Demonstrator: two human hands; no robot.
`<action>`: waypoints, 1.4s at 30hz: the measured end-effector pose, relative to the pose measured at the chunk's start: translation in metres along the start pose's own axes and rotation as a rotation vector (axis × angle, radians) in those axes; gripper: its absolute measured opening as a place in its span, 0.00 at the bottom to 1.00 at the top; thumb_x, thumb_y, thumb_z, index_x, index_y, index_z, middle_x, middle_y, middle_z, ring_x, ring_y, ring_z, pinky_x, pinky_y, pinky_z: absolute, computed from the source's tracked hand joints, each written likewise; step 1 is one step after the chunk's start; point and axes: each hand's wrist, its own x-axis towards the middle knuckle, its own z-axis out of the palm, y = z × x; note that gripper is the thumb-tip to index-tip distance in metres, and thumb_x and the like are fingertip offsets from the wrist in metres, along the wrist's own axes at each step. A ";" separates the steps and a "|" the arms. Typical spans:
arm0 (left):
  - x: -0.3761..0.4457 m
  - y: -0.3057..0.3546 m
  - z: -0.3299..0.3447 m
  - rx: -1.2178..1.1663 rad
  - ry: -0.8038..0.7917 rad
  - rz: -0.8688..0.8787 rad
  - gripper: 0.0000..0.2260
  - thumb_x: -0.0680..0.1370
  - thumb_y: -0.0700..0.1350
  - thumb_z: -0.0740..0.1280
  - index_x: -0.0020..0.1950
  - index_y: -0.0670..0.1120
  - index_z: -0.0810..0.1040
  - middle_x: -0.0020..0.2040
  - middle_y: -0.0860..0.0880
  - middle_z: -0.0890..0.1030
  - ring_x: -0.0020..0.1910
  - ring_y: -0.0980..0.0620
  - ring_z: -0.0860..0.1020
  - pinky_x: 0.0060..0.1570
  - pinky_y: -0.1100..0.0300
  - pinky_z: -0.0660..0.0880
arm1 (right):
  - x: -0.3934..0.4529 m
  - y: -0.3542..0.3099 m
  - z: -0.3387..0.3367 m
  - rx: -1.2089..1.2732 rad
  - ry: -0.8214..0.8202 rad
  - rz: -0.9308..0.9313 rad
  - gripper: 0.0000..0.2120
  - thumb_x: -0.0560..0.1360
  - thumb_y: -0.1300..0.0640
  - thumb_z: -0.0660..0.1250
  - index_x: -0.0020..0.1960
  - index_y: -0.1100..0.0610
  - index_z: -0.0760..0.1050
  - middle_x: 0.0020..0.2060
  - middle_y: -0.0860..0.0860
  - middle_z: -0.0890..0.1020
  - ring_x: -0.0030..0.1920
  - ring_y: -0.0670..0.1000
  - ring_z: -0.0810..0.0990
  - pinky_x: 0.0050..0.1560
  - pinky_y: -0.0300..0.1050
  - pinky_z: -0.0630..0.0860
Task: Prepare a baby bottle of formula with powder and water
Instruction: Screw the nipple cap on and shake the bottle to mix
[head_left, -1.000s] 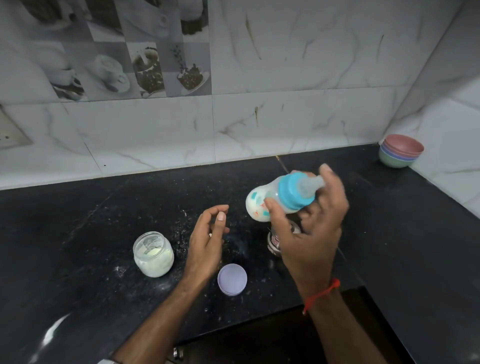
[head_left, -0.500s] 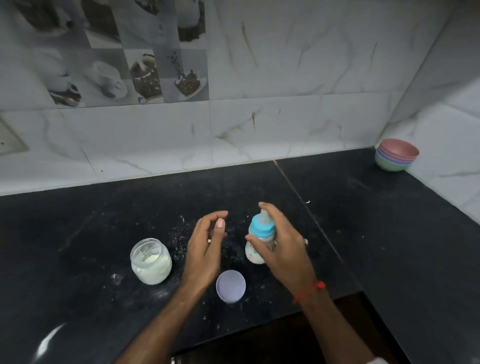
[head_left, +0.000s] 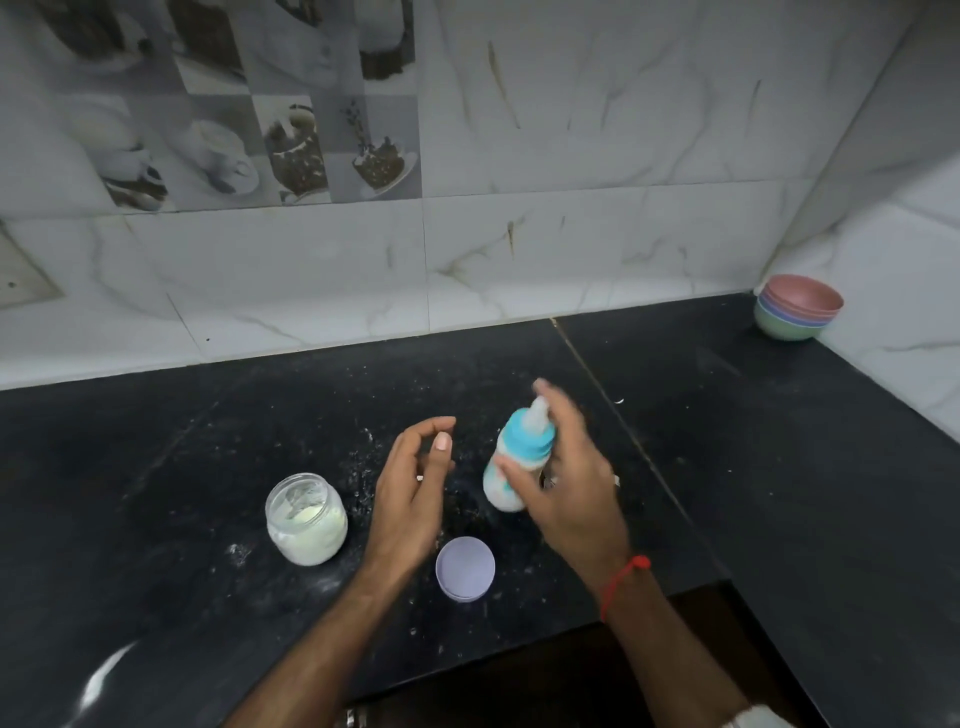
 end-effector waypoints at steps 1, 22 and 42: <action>-0.001 0.000 -0.001 0.000 -0.006 0.010 0.10 0.86 0.52 0.62 0.65 0.59 0.79 0.65 0.58 0.81 0.53 0.60 0.84 0.53 0.56 0.79 | 0.000 0.000 0.000 -0.048 -0.055 -0.002 0.35 0.76 0.56 0.77 0.76 0.44 0.63 0.71 0.36 0.70 0.72 0.40 0.72 0.70 0.54 0.77; -0.008 0.005 -0.002 -0.035 -0.274 0.047 0.15 0.84 0.57 0.63 0.69 0.57 0.78 0.64 0.59 0.83 0.64 0.56 0.82 0.60 0.61 0.80 | 0.014 0.003 0.006 0.424 -0.115 0.189 0.36 0.76 0.61 0.77 0.76 0.42 0.67 0.61 0.40 0.82 0.62 0.48 0.85 0.59 0.39 0.82; 0.002 -0.003 -0.011 -0.037 0.047 0.012 0.11 0.87 0.50 0.62 0.68 0.56 0.78 0.67 0.56 0.80 0.55 0.57 0.84 0.60 0.45 0.80 | 0.012 -0.014 -0.004 0.062 0.268 -0.187 0.36 0.77 0.54 0.77 0.79 0.44 0.62 0.74 0.46 0.74 0.72 0.50 0.77 0.65 0.46 0.80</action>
